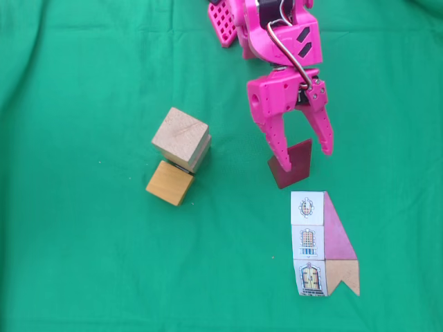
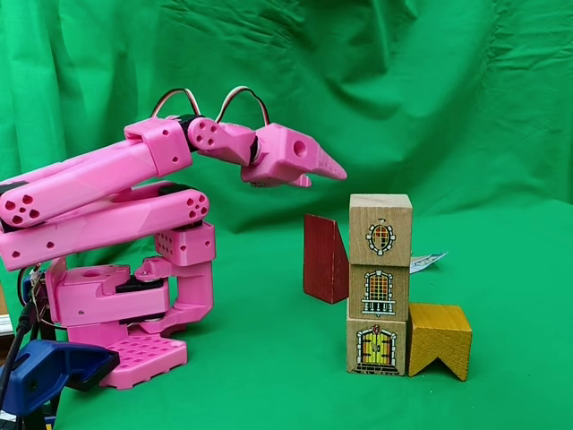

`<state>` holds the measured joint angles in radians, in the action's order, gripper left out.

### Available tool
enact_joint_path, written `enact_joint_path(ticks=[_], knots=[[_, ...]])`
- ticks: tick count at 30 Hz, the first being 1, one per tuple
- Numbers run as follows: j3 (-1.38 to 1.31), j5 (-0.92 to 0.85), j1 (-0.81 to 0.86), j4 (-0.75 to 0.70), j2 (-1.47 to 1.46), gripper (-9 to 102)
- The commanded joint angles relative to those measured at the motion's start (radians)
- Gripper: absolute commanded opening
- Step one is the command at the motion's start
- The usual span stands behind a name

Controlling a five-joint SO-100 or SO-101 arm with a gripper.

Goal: Grasp some building blocks and build the house on the picture.

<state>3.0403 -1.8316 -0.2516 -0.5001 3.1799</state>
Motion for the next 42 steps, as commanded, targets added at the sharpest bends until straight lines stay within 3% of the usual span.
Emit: enact_joint_path(ticks=[1, 16, 42], knots=[[0.002, -0.009, 0.008, 0.014, 0.005, 29], [0.003, -0.011, 0.008, 0.006, 0.006, 43], [0.060, 0.005, 0.063, 0.002, 0.066, 43]])
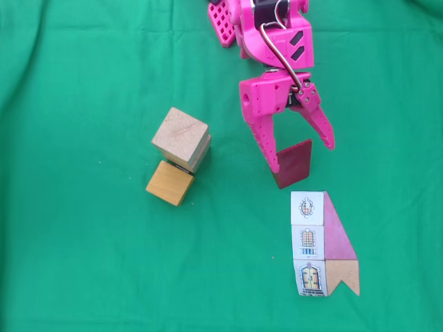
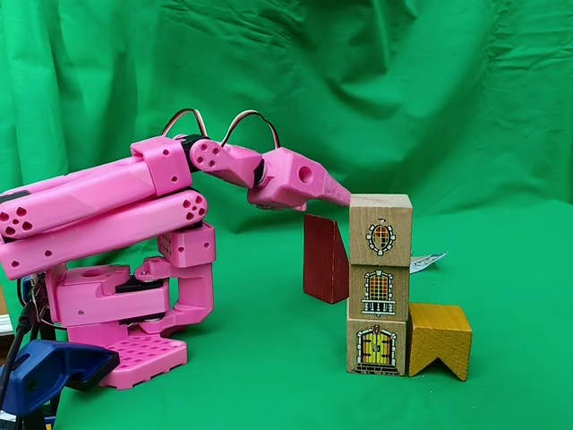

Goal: Grasp some building blocks and build the house on the picture.

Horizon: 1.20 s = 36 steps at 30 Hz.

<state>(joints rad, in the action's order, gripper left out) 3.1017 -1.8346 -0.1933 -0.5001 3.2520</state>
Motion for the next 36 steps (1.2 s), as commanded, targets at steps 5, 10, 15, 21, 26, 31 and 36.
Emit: enact_joint_path(ticks=[5, 10, 15, 21, 26, 31, 36], knots=[[0.046, 0.008, 0.005, 0.003, 0.009, 43], [0.046, 0.008, 0.006, 0.003, -0.009, 42], [0.037, 0.008, 0.005, 0.002, -0.018, 43], [0.021, 0.008, 0.005, 0.012, -0.129, 43], [-0.008, 0.008, 0.005, 0.009, -0.195, 42], [-0.057, 0.009, 0.005, 0.014, -0.285, 42], [-0.087, 0.009, 0.005, 0.015, -0.302, 42]])
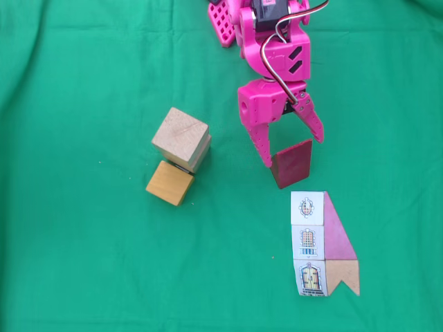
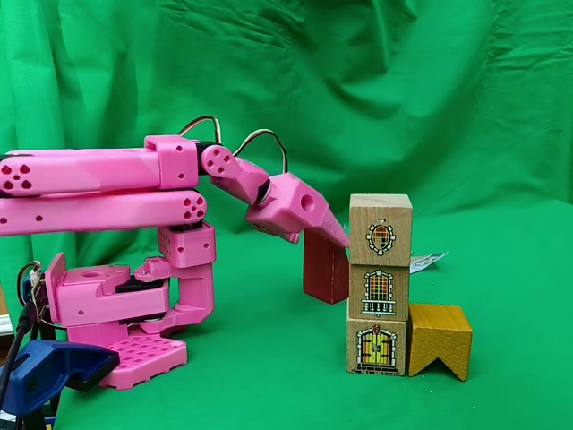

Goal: Grasp some building blocks and build the house on the picture.

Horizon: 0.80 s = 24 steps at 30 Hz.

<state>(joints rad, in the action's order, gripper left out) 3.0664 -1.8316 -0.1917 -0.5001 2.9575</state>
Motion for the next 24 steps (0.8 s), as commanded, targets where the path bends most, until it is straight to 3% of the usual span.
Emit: enact_joint_path(ticks=[1, 24], knots=[[-0.054, 0.006, 0.003, 0.015, -0.008, 42], [-0.121, 0.008, 0.005, 0.015, -0.104, 42]])
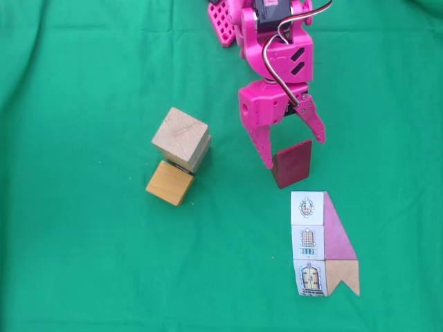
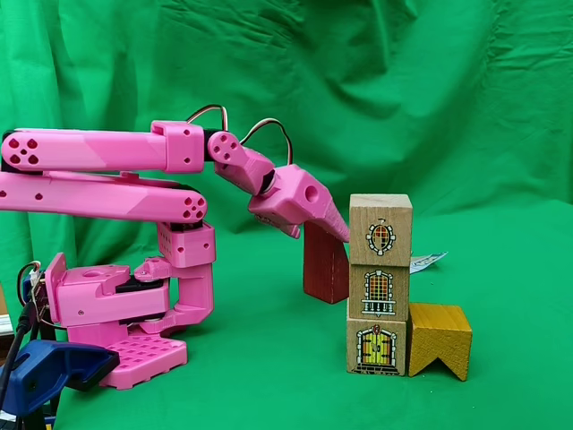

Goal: Grasp some building blocks and build the house on the picture.

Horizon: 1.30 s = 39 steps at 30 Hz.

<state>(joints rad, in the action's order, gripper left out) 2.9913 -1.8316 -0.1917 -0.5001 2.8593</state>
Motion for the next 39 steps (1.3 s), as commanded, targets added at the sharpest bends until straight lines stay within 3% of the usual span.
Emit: enact_joint_path(ticks=[1, 39], knots=[[-0.046, 0.008, 0.005, 0.015, -0.006, 42], [-0.106, 0.008, 0.015, 0.017, -0.107, 42]])
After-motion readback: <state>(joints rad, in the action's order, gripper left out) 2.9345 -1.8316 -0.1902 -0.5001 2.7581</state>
